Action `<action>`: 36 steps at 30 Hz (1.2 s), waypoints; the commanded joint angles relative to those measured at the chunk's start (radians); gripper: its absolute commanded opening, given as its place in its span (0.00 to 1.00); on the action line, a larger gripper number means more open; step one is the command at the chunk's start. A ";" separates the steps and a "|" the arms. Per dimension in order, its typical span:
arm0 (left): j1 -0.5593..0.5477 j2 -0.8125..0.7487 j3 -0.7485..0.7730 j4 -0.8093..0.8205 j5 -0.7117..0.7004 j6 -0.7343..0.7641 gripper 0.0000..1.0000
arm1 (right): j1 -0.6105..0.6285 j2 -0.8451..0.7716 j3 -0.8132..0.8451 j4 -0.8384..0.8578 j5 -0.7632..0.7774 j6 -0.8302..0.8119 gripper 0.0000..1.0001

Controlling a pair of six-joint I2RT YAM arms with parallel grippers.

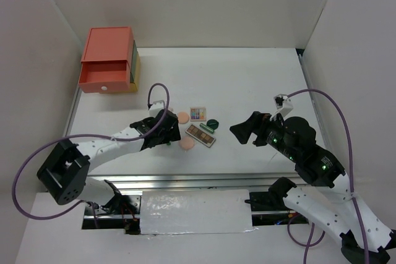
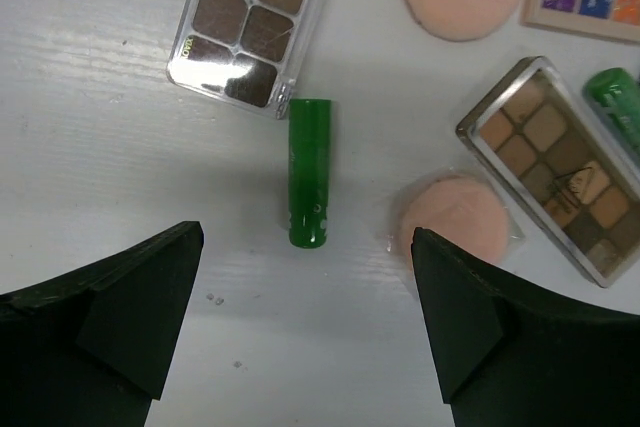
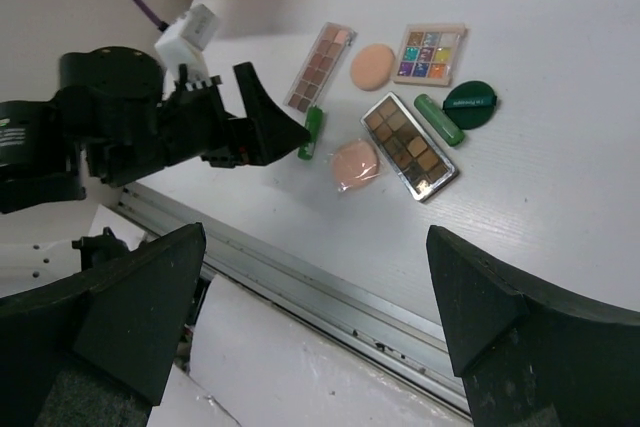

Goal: Organize the makeup

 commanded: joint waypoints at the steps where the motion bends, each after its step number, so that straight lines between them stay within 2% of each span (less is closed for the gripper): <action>1: -0.002 0.061 0.023 0.013 -0.013 -0.024 0.99 | -0.002 -0.023 0.009 0.003 -0.023 0.004 1.00; 16: -0.002 0.253 0.092 0.015 -0.056 -0.039 0.73 | -0.004 -0.049 -0.009 0.011 -0.054 0.001 1.00; 17: -0.001 0.259 0.094 0.015 -0.056 -0.046 0.66 | -0.004 -0.053 -0.009 0.008 -0.054 0.001 1.00; 18: -0.001 0.271 0.094 0.013 -0.056 -0.047 0.63 | -0.004 -0.055 -0.007 0.008 -0.054 0.000 1.00; 19: -0.001 0.276 0.095 0.010 -0.056 -0.050 0.52 | -0.004 -0.055 -0.006 0.006 -0.054 0.000 1.00; 22: -0.002 0.265 0.095 -0.008 -0.052 -0.064 0.27 | -0.004 -0.060 0.003 -0.001 -0.053 -0.002 1.00; 27: -0.007 0.146 0.097 -0.019 -0.012 -0.041 0.07 | -0.004 -0.064 0.008 -0.001 -0.048 0.001 1.00; 32: -0.016 -0.041 0.187 -0.023 0.036 0.071 0.05 | -0.005 -0.055 0.013 0.005 -0.050 0.000 1.00; 33: -0.016 -0.064 0.218 -0.045 0.022 0.086 0.05 | -0.004 -0.054 0.014 0.006 -0.049 0.000 1.00; 34: -0.010 -0.083 0.250 -0.066 -0.049 0.114 0.04 | -0.005 -0.050 0.019 0.008 -0.051 -0.003 1.00; 35: 0.002 -0.101 0.338 -0.147 -0.050 0.114 0.04 | -0.004 -0.049 0.020 0.009 -0.051 -0.003 1.00; 36: 0.024 -0.101 0.388 -0.192 -0.124 0.126 0.03 | -0.004 -0.049 0.022 0.013 -0.056 -0.005 1.00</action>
